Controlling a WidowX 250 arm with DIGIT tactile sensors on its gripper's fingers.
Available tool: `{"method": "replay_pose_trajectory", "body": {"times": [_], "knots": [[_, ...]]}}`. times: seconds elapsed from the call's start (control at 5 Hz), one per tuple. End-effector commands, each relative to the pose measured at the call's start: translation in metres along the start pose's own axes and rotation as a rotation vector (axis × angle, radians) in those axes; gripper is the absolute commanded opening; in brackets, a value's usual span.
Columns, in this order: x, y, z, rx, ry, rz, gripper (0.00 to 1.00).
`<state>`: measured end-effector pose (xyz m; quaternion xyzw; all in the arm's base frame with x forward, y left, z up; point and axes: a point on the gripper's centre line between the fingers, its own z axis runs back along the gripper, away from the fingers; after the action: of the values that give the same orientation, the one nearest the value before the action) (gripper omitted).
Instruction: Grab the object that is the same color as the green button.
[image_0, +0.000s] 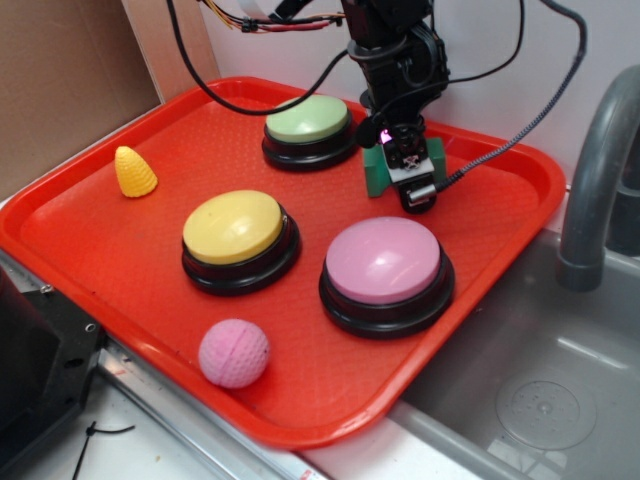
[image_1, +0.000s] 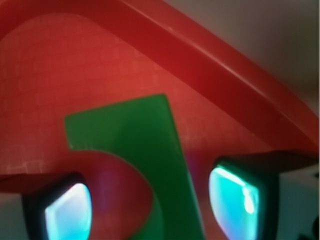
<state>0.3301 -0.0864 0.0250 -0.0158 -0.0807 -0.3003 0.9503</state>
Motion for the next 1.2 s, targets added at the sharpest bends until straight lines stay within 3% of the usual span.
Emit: {"method": "replay_pose_trajectory", "body": {"times": [0.0,0.2,0.6,0.8,1.0], "knots": [[0.008,0.001,0.014,0.02,-0.025,0.011,0.0],[0.005,0.006,0.016,0.001,0.005,0.063,0.0],[-0.015,0.013,0.069,0.002,0.114,0.278,0.0],[-0.038,0.017,0.102,-0.023,0.164,0.338,0.0],[-0.065,0.017,0.132,0.008,0.171,0.428,0.0]]}}
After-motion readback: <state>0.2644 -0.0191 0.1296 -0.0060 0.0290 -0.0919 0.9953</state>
